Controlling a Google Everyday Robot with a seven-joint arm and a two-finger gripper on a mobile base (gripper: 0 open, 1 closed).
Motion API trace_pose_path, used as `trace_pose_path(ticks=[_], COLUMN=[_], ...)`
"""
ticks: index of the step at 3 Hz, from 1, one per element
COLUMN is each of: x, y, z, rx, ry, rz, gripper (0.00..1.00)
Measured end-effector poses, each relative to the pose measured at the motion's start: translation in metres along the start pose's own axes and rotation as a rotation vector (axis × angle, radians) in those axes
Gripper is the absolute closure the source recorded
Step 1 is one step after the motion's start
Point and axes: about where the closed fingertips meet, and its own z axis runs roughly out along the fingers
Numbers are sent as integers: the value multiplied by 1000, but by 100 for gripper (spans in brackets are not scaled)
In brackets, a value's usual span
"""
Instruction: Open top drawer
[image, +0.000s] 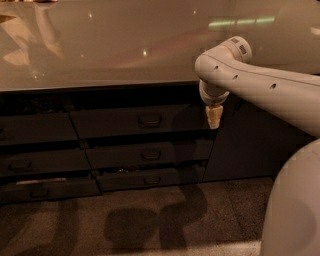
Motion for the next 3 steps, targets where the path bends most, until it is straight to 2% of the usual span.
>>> trace_pose_path(ticks=[2,3], x=[0,4], y=[1,-3], z=[2,14], rx=[2,-36], ry=[-5,-8], rz=[-1,18], gripper=[0,0])
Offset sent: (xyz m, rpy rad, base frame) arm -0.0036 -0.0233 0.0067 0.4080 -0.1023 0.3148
